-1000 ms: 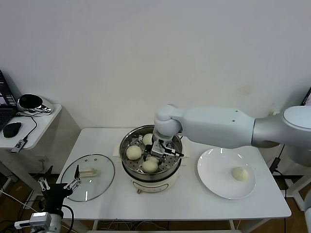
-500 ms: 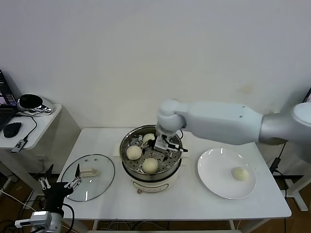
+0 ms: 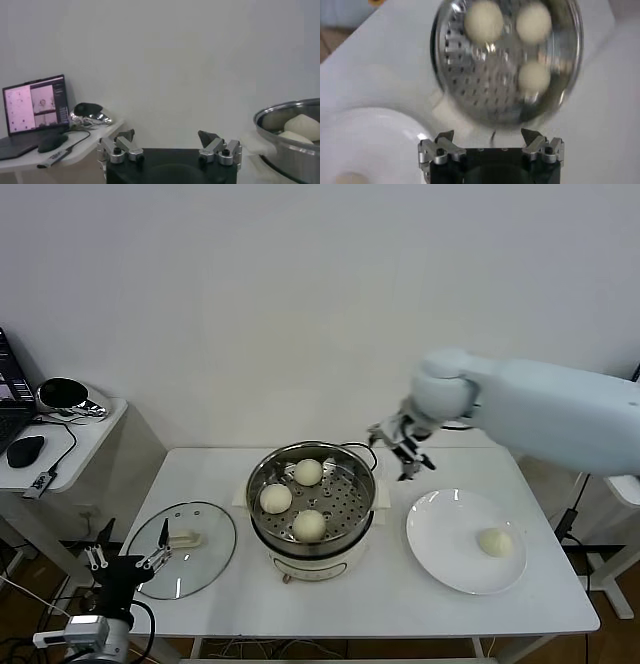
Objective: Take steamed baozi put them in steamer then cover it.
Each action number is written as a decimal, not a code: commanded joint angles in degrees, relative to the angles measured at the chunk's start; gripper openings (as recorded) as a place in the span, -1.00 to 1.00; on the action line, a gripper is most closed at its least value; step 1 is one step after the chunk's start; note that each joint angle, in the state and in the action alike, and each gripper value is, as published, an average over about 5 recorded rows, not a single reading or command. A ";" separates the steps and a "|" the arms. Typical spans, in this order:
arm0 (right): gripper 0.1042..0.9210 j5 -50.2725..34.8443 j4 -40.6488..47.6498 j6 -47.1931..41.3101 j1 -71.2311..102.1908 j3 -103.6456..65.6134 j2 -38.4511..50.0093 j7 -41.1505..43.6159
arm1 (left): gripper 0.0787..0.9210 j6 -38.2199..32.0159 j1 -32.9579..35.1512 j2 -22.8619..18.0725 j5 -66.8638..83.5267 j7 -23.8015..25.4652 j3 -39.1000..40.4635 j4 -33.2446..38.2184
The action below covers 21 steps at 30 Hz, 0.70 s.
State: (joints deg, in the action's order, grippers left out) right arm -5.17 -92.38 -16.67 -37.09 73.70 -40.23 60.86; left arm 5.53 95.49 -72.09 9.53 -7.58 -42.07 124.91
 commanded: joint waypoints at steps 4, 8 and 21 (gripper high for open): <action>0.76 11.69 1.38 0.74 29.60 -25.41 22.18 4.10 | 0.77 -0.01 0.32 0.52 -0.11 0.04 -0.10 0.05; 0.76 16.95 5.53 5.86 43.81 -38.27 21.68 4.56 | 0.77 0.00 0.48 0.27 -0.43 0.06 -0.15 0.01; 0.76 26.24 18.42 14.61 58.66 -52.28 12.15 5.44 | 0.77 -0.05 2.21 -1.22 -1.14 0.03 -0.99 1.24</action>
State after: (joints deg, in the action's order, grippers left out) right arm 13.58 -82.42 -8.24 6.92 34.45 -25.95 65.34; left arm 5.53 97.03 -72.94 8.54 -7.53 -42.79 125.75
